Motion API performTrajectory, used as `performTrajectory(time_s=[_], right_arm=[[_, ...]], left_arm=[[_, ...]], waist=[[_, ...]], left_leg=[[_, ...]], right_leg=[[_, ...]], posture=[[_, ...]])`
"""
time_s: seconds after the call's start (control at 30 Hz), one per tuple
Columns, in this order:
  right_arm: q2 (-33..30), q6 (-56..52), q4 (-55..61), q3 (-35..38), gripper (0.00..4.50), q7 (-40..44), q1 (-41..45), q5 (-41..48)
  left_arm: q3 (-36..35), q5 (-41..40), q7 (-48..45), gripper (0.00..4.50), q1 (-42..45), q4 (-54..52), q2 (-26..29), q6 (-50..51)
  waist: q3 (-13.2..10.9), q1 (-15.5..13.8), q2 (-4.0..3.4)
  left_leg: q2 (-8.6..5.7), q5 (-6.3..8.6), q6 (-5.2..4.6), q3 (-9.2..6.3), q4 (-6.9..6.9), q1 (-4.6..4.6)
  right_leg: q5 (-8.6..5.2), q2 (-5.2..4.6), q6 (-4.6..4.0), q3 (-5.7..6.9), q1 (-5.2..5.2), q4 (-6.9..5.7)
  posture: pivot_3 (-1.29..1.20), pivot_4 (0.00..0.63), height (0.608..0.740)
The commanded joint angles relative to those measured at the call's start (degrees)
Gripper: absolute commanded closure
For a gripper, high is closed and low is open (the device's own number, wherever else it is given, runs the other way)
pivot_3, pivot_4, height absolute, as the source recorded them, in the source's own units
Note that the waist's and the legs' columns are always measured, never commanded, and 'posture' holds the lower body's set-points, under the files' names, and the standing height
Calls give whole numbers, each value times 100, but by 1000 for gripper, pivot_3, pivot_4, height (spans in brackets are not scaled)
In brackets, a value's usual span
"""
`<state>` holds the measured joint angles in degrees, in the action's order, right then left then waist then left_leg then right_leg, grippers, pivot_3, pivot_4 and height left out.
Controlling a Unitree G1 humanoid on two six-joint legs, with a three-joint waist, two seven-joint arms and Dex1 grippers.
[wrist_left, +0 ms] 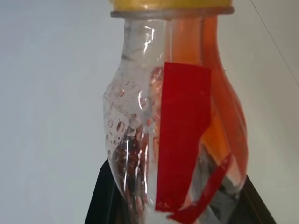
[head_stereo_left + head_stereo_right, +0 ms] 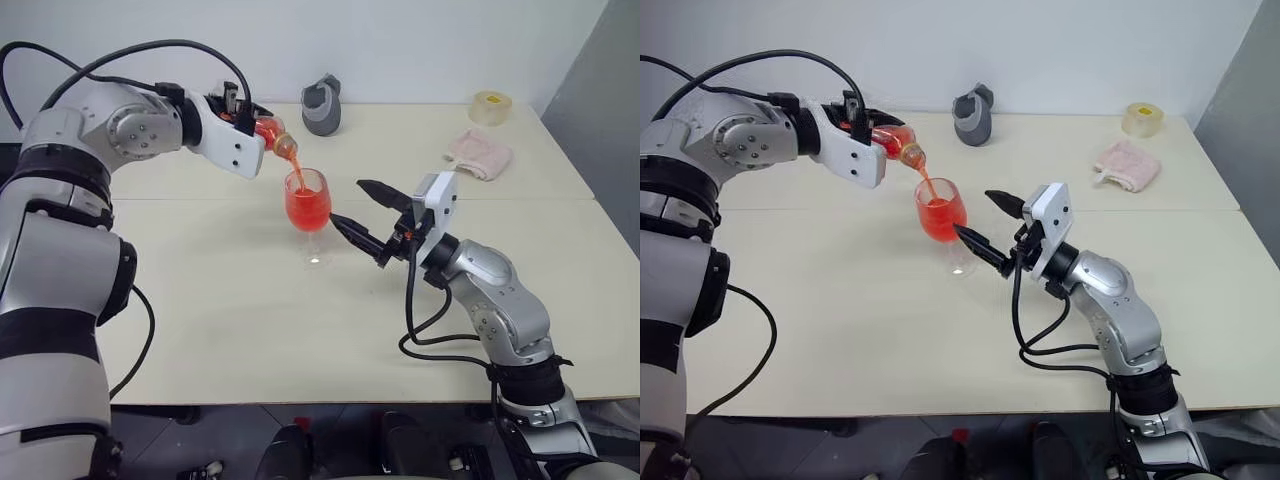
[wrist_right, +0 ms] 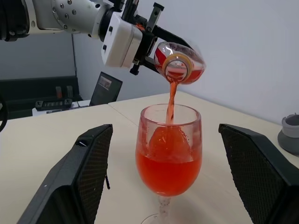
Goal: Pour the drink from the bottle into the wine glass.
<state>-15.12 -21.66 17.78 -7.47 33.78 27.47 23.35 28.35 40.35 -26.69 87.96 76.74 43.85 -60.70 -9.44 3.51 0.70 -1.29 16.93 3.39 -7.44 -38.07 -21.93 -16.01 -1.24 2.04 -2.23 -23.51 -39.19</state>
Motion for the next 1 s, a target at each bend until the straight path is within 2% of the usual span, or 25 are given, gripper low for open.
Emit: performTrajectory(time_s=[0.03, 0.27, 0.43, 0.67, 0.8, 1.0], right_arm=[[-18, 122, 116, 133, 605, 33, 62, 33], [-30, 125, 137, 128, 605, 35, 24, 25], [-41, 102, 185, 119, 605, 58, -5, 57], [-264, 82, 484, 26, 605, 294, -110, 86], [-628, 211, 727, -102, 605, 708, -470, 76], [-1056, 401, 1031, -192, 605, 1239, -1104, 146]], left_arm=[[-539, -788, -778, 3472, -112, -15, -99, 15], [-1655, -2374, -2707, 3472, -499, -181, -439, 790], [-2196, -3003, -3081, 3472, -668, -401, -534, 1502], [-3027, -3889, -2628, 3472, -1250, -1115, -665, 3021], [-3505, -4442, -2074, 3472, -2351, -2341, -917, 4144], [-4101, -4955, -689, 3472, -4077, -4552, -1359, 5915]], waist=[[0, 3, 0], [0, 76, 0], [0, 149, 0], [1, 165, 0], [4, 158, 1], [4, 138, 3]], left_leg=[[0, 0, 0, 1, 0, 0], [1, -2, 3, 0, -1, 1], [1, -2, 3, -3, -2, 2], [2, -2, 3, -12, -7, 6], [2, -4, 6, -26, -8, 9], [6, -4, 7, -26, -11, 3]], right_leg=[[0, 0, 0, 0, 0, -1], [0, 0, 0, 0, -1, -7], [-1, 0, 2, 1, -2, -17], [-4, -1, 6, -4, -7, -33], [-5, -5, 7, -9, -8, -37], [-4, -9, 7, -15, -18, -43]], posture=[[0, 150, 740], [0, 150, 740], [0, 150, 740], [0, 150, 740], [0, 150, 740], [0, 150, 740]])
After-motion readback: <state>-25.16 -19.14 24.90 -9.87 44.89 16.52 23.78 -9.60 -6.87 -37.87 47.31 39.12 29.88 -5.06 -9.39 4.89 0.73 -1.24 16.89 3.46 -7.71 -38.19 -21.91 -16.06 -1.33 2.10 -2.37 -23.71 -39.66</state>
